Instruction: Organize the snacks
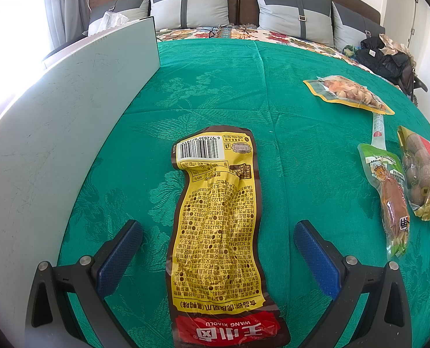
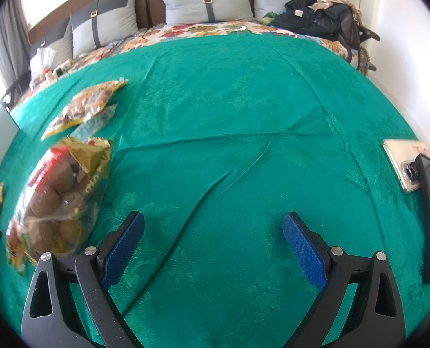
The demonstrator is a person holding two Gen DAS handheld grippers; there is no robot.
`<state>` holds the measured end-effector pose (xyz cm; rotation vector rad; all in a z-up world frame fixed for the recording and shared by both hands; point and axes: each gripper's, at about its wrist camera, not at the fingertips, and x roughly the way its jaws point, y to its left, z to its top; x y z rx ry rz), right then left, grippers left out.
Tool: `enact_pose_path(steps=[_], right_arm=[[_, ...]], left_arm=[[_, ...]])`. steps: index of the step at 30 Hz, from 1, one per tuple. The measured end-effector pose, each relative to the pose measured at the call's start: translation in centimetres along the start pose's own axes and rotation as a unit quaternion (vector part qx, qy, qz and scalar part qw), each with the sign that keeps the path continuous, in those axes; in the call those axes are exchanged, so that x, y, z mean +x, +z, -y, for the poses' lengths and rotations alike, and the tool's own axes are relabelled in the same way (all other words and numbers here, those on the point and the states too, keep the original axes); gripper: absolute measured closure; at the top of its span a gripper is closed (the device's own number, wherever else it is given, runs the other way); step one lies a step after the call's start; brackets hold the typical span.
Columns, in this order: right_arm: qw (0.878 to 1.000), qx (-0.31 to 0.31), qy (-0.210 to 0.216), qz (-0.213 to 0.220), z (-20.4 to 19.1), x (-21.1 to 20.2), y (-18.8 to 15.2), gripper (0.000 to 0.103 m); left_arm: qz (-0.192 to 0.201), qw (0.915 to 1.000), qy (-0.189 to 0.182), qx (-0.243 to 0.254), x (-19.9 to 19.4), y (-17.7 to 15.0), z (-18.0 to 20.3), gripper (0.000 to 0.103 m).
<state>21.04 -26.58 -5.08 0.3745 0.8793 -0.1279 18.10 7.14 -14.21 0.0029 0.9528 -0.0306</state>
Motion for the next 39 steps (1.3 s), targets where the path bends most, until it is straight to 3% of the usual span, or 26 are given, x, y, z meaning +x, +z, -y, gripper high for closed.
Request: enact_pose_path(steps=[2,4,7,12,14,17,20,25,29,31,32,33,36,39], right_arm=[[0.997,0.024,0.056,0.037,-0.8,-2.5,1.1,0.006],[0.996,-0.003,0.073,0.051,-3.6,-3.7,1.6,0.005],[0.997,-0.049,0.051,0.008,-8.6,-2.0,1.2,0.005],[0.993,-0.105,0.013,-0.054,-12.3,2.3,-1.2,0.005],[0.989,-0.132,-0.008,-0.064,-12.5,3.4,-2.4,0.006],[0.989,-0.137,-0.005,-0.061,-11.1,3.7,-3.4,0.008],[0.99,-0.127,-0.002,-0.055,-10.1,3.4,-3.2,0.03],[0.995,-0.052,0.057,-0.056,-7.5,1.8,-2.5,0.031],[0.993,0.003,0.106,-0.042,-4.7,-0.6,-2.6,0.031],[0.994,0.022,0.107,-0.031,-3.6,-1.8,-2.6,0.031],[0.994,0.028,0.105,-0.027,-3.1,-2.3,-2.6,0.031],[0.994,0.032,0.102,-0.023,-2.9,-2.7,-2.6,0.031],[0.995,0.034,0.096,-0.017,-2.6,-3.7,-3.0,0.031],[0.994,0.022,0.106,-0.022,-3.2,-5.0,-4.0,0.031]], left_arm=[[0.0,1.0,0.001,0.0,0.0,0.0,0.0,0.0],[0.0,1.0,0.0,0.0,0.0,0.0,0.0,0.0],[0.0,1.0,0.001,0.0,0.0,0.0,0.0,0.0],[0.0,1.0,0.0,0.0,0.0,0.0,0.0,0.0],[0.0,1.0,0.0,0.0,0.0,0.0,0.0,0.0],[0.0,1.0,0.0,0.0,0.0,0.0,0.0,0.0],[0.0,1.0,0.001,0.0,0.1,0.0,0.0,0.0],[-0.002,1.0,0.002,0.001,0.1,0.1,0.0,0.0],[-0.053,0.9984,-0.011,0.02,0.0,0.5,-0.2,0.001],[-0.053,0.998,-0.018,0.031,-0.9,0.3,-0.2,0.02],[-0.049,0.9979,-0.018,0.038,-1.5,0.3,-0.1,0.048],[-0.059,0.9972,-0.028,0.038,-1.8,0.3,-0.1,0.062],[-0.068,0.9956,-0.064,0.009,-2.8,0.2,-1.1,0.074],[-0.06,0.9926,-0.102,-0.027,-4.4,-0.8,-2.6,0.076]])
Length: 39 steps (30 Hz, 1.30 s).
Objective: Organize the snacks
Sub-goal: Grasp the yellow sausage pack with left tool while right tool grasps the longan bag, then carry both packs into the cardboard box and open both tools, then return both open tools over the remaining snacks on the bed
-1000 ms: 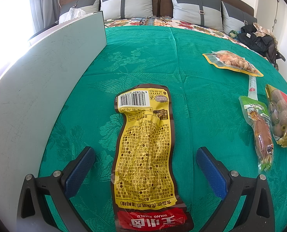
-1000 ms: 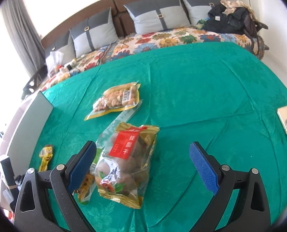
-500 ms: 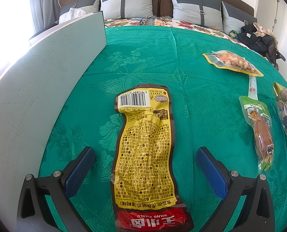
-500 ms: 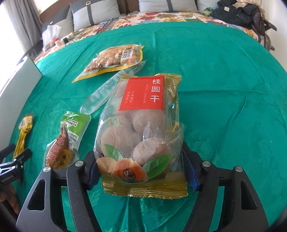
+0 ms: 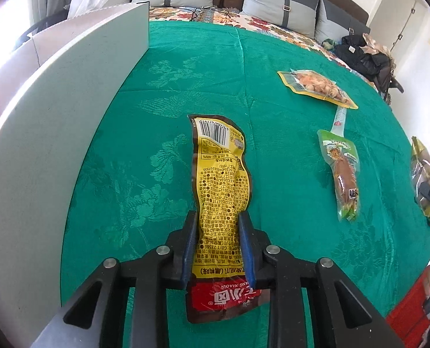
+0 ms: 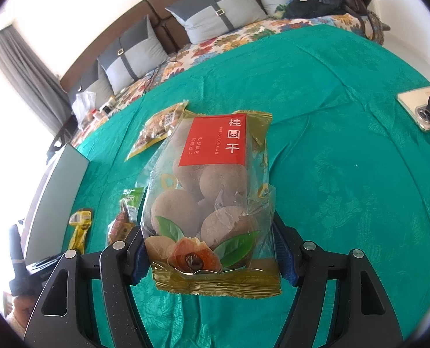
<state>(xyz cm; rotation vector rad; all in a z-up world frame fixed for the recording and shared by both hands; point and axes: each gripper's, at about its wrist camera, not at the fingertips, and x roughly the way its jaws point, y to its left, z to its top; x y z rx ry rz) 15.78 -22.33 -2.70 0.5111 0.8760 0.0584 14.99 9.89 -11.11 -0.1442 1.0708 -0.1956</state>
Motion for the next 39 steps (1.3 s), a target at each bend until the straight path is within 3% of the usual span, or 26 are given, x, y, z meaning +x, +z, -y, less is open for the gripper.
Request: enact_pose_path(steps=[7,10,12,16,21,22,24,26,29,31,34,37,39], right_arm=[[0.998,-0.057,0.026,-0.024,-5.3,-0.5,-2.5,0.031],[0.993,-0.094,0.058,-0.033,-10.5,-0.4,-2.5,0.031],[0.988,-0.12,0.094,-0.037,-15.1,-0.3,-2.2,0.031],[0.965,-0.192,0.17,-0.049,-26.3,0.0,-2.2,0.031],[0.931,-0.25,0.245,-0.098,-38.7,2.5,-4.5,0.03],[0.924,-0.259,0.255,-0.115,-40.5,3.3,-5.2,0.028],[0.912,-0.266,0.265,-0.163,-43.0,5.4,-6.2,0.025],[0.913,-0.253,0.258,-0.19,-43.2,6.6,-6.8,0.025],[0.921,-0.242,0.255,-0.17,-40.0,6.0,-6.5,0.025],[0.931,-0.25,0.222,-0.147,-37.3,5.9,-5.6,0.023],[0.949,-0.256,0.145,-0.11,-30.3,6.1,-4.5,0.023],[0.962,-0.259,0.036,-0.073,-21.5,6.1,-3.7,0.023],[0.964,-0.258,-0.05,-0.049,-15.5,5.6,-3.5,0.023]], left_arm=[[0.049,0.992,-0.094,-0.069,-6.2,-1.8,-2.3,0.076],[0.086,0.984,-0.128,-0.089,-10.5,-1.2,-3.6,0.076],[0.115,0.9799,-0.132,-0.096,-13.6,-0.4,-5.2,0.076],[0.152,0.978,-0.081,-0.118,-17.9,0.9,-10.6,0.076],[0.139,0.9766,0.058,-0.153,-18.8,0.9,-18.9,0.068],[0.126,0.9755,0.086,-0.158,-18.5,0.8,-20.3,0.063],[0.103,0.9709,0.122,-0.178,-17.9,0.3,-22.9,0.028],[0.109,0.9639,0.143,-0.197,-18.3,-1.2,-24.2,0.026],[0.139,0.9568,0.139,-0.214,-19.3,-3.1,-24.5,0.021],[0.152,0.9556,0.129,-0.217,-19.5,-3.5,-23.6,0.021],[0.158,0.9648,0.085,-0.193,-19.3,-3.4,-20.3,0.02],[0.162,0.9762,0.035,-0.14,-18.7,-2.1,-14.2,0.018],[0.158,0.9823,0.001,-0.1,-17.6,-1.7,-9.8,0.007]])
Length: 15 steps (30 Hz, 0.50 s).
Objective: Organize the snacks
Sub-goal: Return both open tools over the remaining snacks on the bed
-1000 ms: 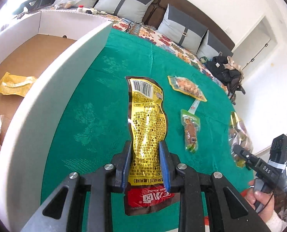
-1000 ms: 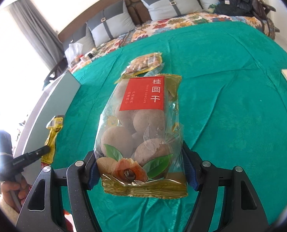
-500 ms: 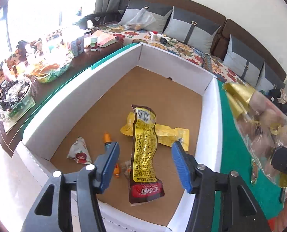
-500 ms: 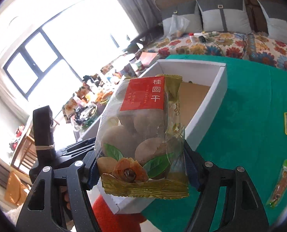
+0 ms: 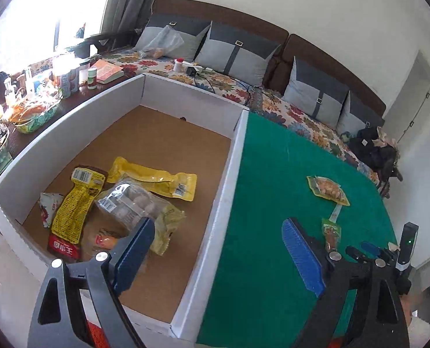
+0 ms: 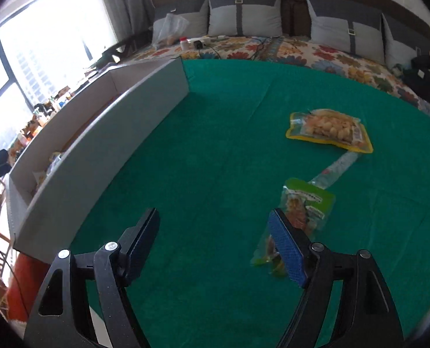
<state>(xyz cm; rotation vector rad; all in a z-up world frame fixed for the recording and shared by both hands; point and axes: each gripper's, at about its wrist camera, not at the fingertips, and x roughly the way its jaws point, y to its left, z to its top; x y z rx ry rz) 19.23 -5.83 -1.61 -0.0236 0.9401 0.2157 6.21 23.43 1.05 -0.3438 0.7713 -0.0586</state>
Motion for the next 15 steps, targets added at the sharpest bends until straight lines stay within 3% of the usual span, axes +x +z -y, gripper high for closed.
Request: enact_pose_path(steps=[3,5,7,9,15], right_arm=[[0.995,0.031,-0.099,0.001,7.0,-0.4,-4.4,0.023],[0.99,0.057,-0.131,-0.001,10.3,-0.8,-7.1,0.023],[0.985,0.106,-0.134,-0.032,13.1,-0.6,-7.7,0.023],[0.982,0.144,-0.124,-0.022,14.6,-0.8,-6.9,0.023],[0.98,0.139,-0.142,-0.02,15.5,1.0,-5.2,0.023]], left_arm=[[-0.035,0.9972,-0.045,0.048,3.5,-1.9,6.1,0.001],[-0.075,0.9929,-0.052,0.077,7.0,-3.7,9.2,0.001],[-0.103,0.9891,-0.038,0.098,10.7,-5.3,11.2,0.001],[-0.12,0.9866,-0.018,0.108,14.1,-6.4,12.4,0.001],[-0.111,0.9843,0.047,0.129,20.4,-6.7,13.6,0.001]])
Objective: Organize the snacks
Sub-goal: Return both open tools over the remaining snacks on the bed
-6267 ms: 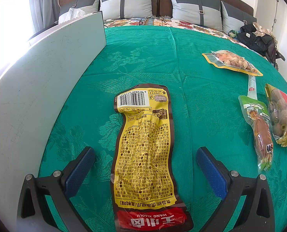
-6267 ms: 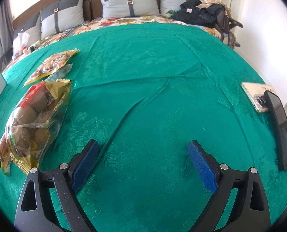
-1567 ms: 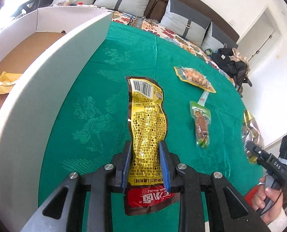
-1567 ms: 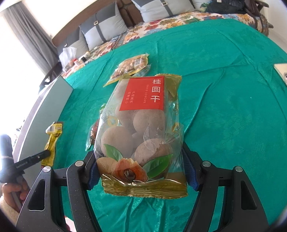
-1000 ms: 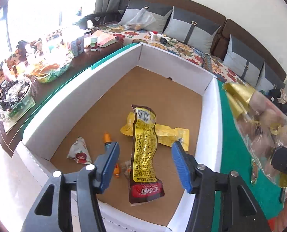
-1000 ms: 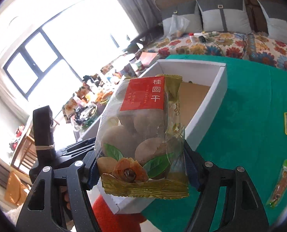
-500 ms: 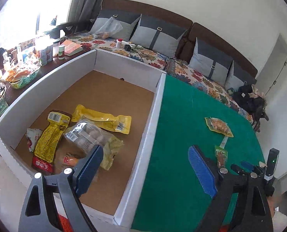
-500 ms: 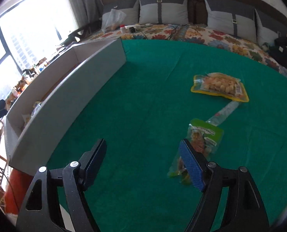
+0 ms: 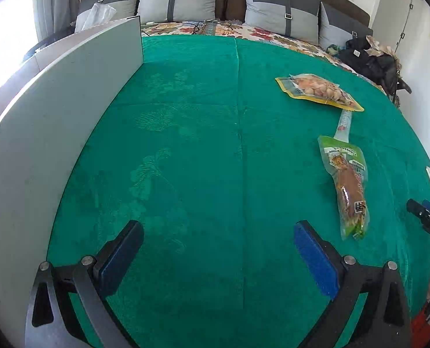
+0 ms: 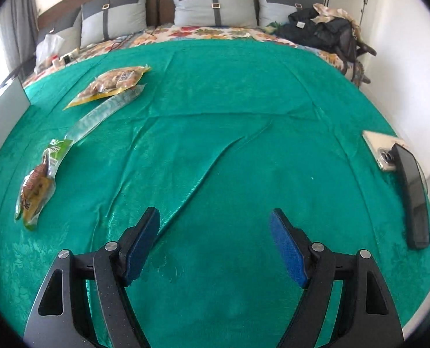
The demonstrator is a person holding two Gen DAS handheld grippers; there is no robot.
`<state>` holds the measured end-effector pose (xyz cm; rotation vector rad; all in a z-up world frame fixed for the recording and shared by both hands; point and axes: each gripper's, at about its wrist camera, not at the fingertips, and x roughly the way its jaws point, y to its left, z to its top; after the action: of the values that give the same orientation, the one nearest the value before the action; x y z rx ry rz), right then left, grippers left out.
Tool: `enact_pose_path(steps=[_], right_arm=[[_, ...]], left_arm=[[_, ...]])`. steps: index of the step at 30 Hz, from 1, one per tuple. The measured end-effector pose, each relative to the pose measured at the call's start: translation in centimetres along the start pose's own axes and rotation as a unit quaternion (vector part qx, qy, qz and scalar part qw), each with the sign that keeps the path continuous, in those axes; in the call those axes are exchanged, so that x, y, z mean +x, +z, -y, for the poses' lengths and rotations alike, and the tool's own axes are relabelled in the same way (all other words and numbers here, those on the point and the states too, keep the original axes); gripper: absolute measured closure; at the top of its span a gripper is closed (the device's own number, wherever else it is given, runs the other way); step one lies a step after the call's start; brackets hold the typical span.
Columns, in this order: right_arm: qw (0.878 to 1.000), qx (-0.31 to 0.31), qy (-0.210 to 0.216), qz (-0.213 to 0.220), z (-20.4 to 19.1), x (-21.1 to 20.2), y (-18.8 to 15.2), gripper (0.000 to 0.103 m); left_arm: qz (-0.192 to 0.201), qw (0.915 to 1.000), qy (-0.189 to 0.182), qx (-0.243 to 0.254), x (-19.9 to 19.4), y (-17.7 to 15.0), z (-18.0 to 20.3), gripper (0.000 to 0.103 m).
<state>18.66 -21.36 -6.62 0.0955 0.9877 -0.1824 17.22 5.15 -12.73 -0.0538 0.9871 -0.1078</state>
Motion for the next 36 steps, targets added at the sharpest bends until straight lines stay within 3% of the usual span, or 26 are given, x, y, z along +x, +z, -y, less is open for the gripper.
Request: enact_pose_path(steps=[4,12,36], right_arm=[[1.0,0.004,0.009,-0.002,0.4,0.4,-0.7,0.018],[1.0,0.011,0.008,0.009,0.6,0.7,-1.0,0.006],[1.0,0.012,0.009,0.008,0.4,0.8,-0.9,0.004]], left_arm=[[0.001,0.9993,0.028,0.025,2.1,0.6,0.5,0.001],[0.017,0.9989,0.027,0.035,2.3,0.4,0.5,0.0],[0.017,0.9989,0.027,0.035,2.3,0.4,0.4,0.0]])
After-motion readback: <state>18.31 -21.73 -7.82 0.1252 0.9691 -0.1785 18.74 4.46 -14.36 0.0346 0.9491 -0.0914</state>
